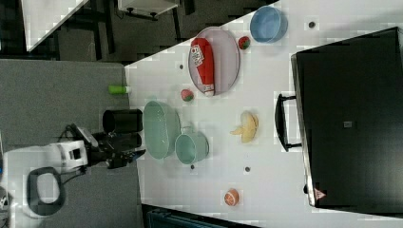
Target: Pick Banana and place it in mug.
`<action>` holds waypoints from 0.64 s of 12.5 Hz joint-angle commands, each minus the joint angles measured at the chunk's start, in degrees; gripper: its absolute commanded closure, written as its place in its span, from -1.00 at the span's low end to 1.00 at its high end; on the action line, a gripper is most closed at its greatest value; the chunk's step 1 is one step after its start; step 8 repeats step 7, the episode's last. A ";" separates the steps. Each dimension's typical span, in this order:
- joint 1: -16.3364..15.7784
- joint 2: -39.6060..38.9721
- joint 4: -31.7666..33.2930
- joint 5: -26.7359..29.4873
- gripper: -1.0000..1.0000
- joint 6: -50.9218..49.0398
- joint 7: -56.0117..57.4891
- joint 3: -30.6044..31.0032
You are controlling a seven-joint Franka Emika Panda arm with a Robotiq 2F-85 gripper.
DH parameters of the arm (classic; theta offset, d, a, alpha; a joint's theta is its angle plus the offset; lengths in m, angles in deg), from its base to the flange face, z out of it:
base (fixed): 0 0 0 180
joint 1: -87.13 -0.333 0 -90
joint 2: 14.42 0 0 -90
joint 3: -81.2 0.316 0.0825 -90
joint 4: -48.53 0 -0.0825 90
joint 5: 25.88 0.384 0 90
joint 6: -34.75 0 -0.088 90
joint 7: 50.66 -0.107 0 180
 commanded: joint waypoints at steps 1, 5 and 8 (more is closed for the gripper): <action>1.97 2.13 -4.45 0.17 -1.00 -7.17 3.17 -6.43; 2.19 2.98 -9.26 -6.07 -1.00 -11.48 4.16 -14.16; 2.22 3.33 -10.14 -6.96 -1.00 -12.68 5.52 -17.25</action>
